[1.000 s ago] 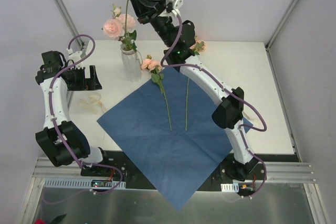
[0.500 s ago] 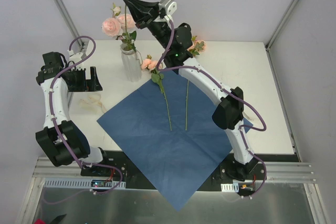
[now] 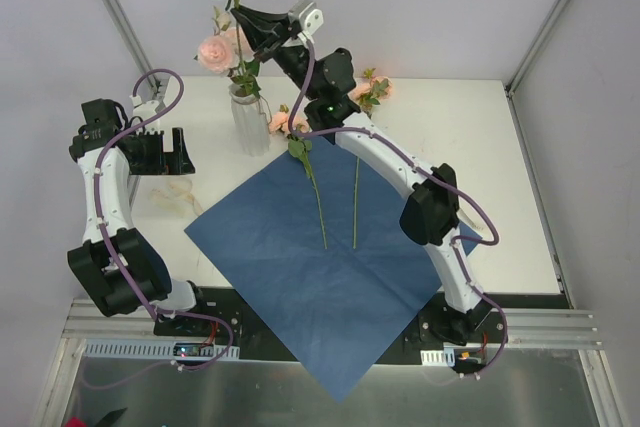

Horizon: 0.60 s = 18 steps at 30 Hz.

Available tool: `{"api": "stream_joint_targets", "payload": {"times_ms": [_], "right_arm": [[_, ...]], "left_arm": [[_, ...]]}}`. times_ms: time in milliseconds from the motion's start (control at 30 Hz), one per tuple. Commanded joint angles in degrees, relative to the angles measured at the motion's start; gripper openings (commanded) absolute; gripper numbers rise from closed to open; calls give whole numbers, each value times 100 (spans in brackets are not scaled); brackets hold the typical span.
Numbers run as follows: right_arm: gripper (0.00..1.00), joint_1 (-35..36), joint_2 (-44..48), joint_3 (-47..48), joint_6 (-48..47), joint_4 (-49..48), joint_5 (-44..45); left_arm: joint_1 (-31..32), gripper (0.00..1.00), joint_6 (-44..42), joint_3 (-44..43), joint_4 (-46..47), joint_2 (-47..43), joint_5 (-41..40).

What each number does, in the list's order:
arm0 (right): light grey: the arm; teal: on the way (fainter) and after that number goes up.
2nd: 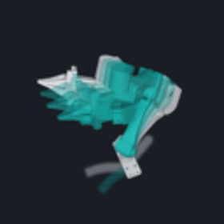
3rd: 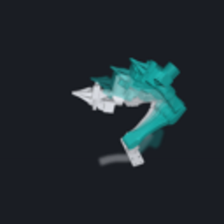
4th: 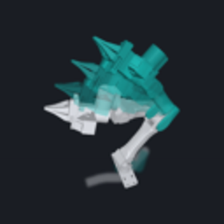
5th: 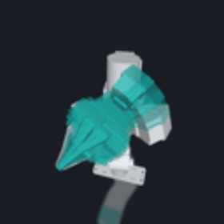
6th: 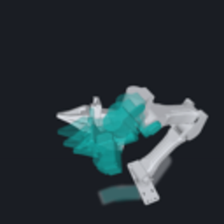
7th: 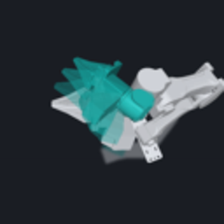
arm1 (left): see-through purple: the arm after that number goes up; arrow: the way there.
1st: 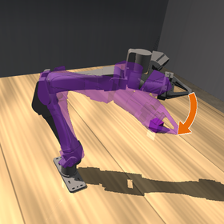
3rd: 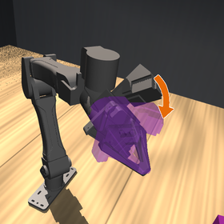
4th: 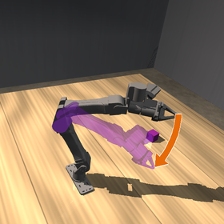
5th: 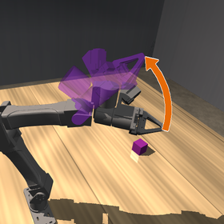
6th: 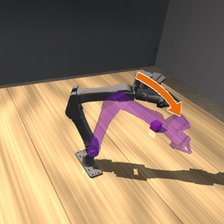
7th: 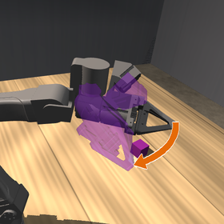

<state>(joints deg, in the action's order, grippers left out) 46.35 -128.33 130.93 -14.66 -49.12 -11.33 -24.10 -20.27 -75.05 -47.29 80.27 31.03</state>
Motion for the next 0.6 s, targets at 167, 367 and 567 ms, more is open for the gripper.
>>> {"api": "stream_joint_targets", "payload": {"times_ms": [167, 367, 567], "right_arm": [[1, -29, 124, -1034, 586, 675, 369], [8, -55, 256, -1149, 833, 1975, 272], [54, -73, 801, -1553, 719, 3020, 255]], "left_arm": [[-34, 99, -21, -28, -96, 68, 123], [-42, 99, 67, -28, -96, 77, 202], [-42, 99, 85, 34, -88, 33, 202]]}}
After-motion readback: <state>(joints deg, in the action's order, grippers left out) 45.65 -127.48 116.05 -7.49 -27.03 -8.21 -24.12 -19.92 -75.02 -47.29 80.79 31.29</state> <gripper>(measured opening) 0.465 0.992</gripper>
